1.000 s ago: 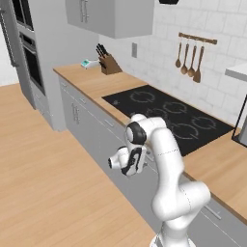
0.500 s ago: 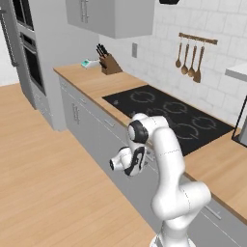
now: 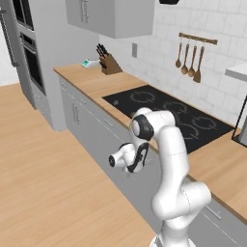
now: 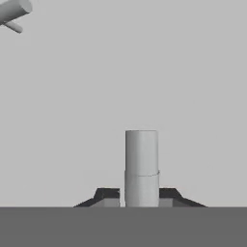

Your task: Take a straw from the drawer in front and place it inside the glass cup on the dining counter.

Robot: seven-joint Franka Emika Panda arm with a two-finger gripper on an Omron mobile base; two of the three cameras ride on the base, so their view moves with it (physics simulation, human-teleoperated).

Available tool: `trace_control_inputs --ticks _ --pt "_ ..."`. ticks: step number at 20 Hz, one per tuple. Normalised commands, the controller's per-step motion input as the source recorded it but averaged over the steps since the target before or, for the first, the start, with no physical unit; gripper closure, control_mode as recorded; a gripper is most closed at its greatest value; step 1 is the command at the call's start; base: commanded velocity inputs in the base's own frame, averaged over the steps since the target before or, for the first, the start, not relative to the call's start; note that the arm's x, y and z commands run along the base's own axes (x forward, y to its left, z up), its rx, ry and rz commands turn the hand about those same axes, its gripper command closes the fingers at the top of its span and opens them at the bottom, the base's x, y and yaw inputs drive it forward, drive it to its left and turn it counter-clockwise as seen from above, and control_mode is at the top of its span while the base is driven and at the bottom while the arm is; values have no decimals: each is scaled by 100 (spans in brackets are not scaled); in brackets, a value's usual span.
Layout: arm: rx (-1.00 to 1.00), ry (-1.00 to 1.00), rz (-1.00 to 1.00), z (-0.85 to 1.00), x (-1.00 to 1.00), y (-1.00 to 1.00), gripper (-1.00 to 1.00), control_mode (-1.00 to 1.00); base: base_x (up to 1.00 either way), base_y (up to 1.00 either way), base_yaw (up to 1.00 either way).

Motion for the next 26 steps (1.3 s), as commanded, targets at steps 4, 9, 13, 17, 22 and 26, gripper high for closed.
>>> trace_control_inputs --ticks 4,9,13,17,22,26 --pt "16 6 10 0 -22 99 100 -100 0 0 0" --pt "22 16 11 0 -16 100 100 -100 0 0 0" --pt "29 25 11 0 -9 100 100 -100 0 0 0" --pt "30 26 12 0 -9 100 100 -100 0 0 0" --pt "24 23 11 0 -17 100 100 -100 0 0 0" --pt "21 23 10 0 -16 100 -100 -100 0 0 0"
